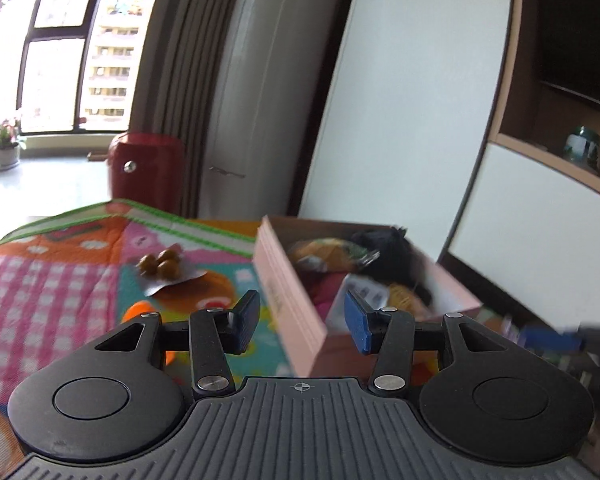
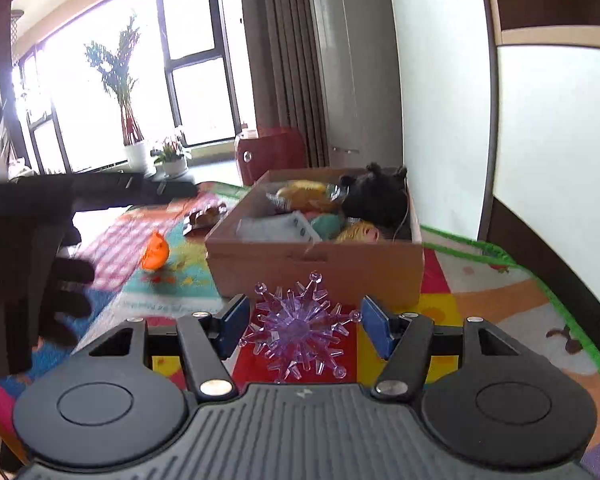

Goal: Organize objects
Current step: 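Drop the charger into the pink box with left gripper while right gripper drops the purple toy there, then grasp the orange cup-shaped toy with the left gripper and lift it, then move the right gripper to the brown-ball blister pack and grasp it, then drop the orange toy into the pink box with left gripper while right gripper lifts the blister pack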

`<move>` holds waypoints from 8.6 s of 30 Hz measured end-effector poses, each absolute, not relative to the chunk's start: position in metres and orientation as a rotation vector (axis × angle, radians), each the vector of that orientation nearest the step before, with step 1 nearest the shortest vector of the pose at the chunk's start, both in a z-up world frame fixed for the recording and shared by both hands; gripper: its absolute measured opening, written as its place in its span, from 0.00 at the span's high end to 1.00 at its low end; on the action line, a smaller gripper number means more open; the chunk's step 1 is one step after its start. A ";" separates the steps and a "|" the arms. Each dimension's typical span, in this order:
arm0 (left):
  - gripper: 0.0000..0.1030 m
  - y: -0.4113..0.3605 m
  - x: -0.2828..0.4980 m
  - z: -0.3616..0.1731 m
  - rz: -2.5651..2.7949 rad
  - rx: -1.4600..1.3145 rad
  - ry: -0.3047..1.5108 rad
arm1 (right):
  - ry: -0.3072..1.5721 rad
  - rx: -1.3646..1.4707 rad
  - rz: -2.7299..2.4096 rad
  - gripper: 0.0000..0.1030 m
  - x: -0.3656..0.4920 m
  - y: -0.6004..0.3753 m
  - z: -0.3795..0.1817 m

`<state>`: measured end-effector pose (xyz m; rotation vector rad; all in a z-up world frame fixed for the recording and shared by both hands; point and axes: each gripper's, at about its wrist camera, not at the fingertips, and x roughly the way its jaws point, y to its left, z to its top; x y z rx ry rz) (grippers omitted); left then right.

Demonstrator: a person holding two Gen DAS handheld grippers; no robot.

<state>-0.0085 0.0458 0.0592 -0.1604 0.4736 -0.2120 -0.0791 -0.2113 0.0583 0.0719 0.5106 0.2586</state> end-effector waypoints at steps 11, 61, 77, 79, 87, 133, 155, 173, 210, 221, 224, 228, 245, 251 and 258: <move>0.50 0.077 -0.041 0.024 -0.112 -0.057 0.582 | 0.446 0.085 0.174 0.09 0.033 -0.203 0.120; 0.51 0.186 0.002 0.001 0.020 -0.319 0.547 | 0.562 -0.090 0.180 0.00 -0.002 -0.067 0.073; 0.51 0.206 -0.018 -0.001 -0.007 -0.439 0.522 | 0.946 -0.141 0.178 0.00 0.220 0.052 0.024; 0.51 0.206 -0.019 0.000 -0.013 -0.435 0.525 | 0.983 -0.114 0.164 0.00 0.232 0.053 0.009; 0.51 0.210 -0.023 -0.001 0.008 -0.467 0.507 | 0.950 -0.104 0.230 0.20 0.230 0.069 0.002; 0.51 0.200 -0.052 0.048 0.071 -0.457 0.506 | 0.790 -0.280 0.581 0.25 0.007 0.034 0.003; 0.51 0.184 -0.056 0.026 0.015 -0.460 0.551 | 0.781 -0.035 0.442 0.00 -0.045 -0.093 -0.004; 0.51 0.175 -0.051 0.007 -0.016 -0.468 0.587 | 0.800 -0.092 0.276 0.00 -0.014 -0.035 -0.008; 0.51 0.082 -0.098 0.080 -0.146 -0.274 0.542 | 0.709 -0.015 0.354 0.13 -0.107 -0.158 0.020; 0.51 0.081 -0.100 0.072 -0.022 -0.163 0.529 | 0.832 -0.009 0.419 0.00 -0.080 -0.075 -0.001; 0.51 0.089 -0.102 0.072 -0.004 -0.172 0.537 | 0.811 -0.125 0.390 0.01 -0.079 -0.044 -0.006; 0.51 0.095 -0.107 0.073 -0.001 -0.163 0.540 | 0.779 -0.167 0.435 0.23 -0.087 -0.031 -0.001; 0.51 0.058 -0.099 0.070 -0.114 -0.115 0.598 | 0.624 -0.124 0.329 0.32 -0.120 -0.116 0.055; 0.51 0.028 -0.059 0.121 -0.228 -0.127 0.507 | 0.529 -0.109 0.322 0.32 -0.139 -0.143 0.070; 0.50 -0.035 0.040 0.132 -0.337 -0.043 0.425 | 0.485 -0.071 0.277 0.32 -0.136 -0.173 0.068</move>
